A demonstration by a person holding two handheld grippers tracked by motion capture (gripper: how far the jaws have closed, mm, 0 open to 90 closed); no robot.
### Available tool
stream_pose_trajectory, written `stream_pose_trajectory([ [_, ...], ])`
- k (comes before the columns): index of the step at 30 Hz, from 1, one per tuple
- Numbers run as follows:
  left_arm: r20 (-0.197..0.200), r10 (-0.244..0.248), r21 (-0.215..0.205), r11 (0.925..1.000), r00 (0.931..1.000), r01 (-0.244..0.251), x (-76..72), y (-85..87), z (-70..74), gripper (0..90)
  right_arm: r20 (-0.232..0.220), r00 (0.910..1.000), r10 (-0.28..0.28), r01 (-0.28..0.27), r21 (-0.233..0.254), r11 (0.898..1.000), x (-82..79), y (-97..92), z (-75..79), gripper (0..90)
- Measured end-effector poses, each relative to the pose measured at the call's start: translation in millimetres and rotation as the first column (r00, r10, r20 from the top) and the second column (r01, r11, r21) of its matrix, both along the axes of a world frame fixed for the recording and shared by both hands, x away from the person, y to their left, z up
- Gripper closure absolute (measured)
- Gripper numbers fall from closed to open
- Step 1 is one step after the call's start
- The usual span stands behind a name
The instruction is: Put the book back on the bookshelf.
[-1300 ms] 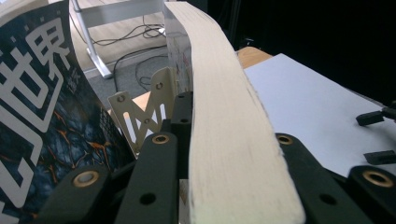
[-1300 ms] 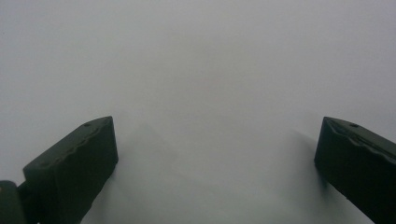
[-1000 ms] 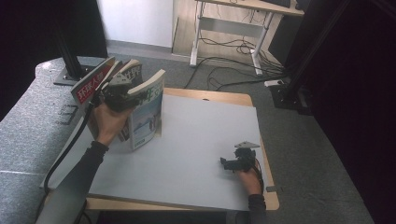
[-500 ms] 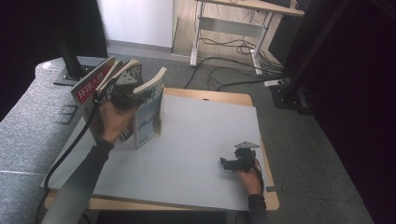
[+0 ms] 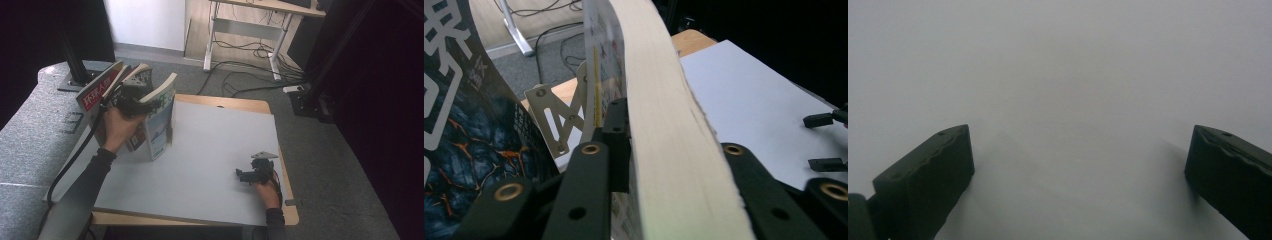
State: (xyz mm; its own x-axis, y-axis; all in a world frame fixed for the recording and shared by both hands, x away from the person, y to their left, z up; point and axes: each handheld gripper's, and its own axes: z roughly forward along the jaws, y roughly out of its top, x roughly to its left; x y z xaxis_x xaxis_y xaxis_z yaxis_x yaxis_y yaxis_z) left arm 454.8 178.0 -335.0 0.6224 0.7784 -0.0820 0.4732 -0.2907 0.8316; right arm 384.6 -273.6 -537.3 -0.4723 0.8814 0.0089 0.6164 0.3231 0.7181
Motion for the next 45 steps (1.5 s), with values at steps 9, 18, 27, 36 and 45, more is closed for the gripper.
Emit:
stream_pose_trajectory([
  [9,0.055,0.027,-0.033,0.9992,0.9981,-0.025,3.6,-4.2,-2.2,74.1,0.0,1.0,0.0,0.0,0.001,1.0,0.1,0.0,0.0,0.0],
  [18,0.061,-0.003,0.005,1.0,0.9982,0.003,0.3,-10.2,-3.0,73.5,0.001,1.0,0.0,0.0,0.0,1.0,0.0,0.0,0.0,0.0],
  [27,0.088,-0.016,0.049,0.9987,0.996,0.011,-7.6,-18.8,-5.5,66.7,0.001,1.0,0.0,0.0,0.0,1.0,0.0,0.0,0.0,0.0],
  [36,0.098,-0.076,0.051,0.9962,0.9923,0.071,-15.1,-24.1,-7.1,48.6,-0.001,1.0,0.002,-0.002,-0.001,1.0,0.0,-0.1,0.0,0.0],
  [45,0.083,-0.136,0.036,0.9904,0.9872,0.133,-23.5,-31.1,-8.8,36.3,-0.001,1.0,0.001,-0.001,0.0,1.0,0.0,-0.1,0.0,0.0],
])
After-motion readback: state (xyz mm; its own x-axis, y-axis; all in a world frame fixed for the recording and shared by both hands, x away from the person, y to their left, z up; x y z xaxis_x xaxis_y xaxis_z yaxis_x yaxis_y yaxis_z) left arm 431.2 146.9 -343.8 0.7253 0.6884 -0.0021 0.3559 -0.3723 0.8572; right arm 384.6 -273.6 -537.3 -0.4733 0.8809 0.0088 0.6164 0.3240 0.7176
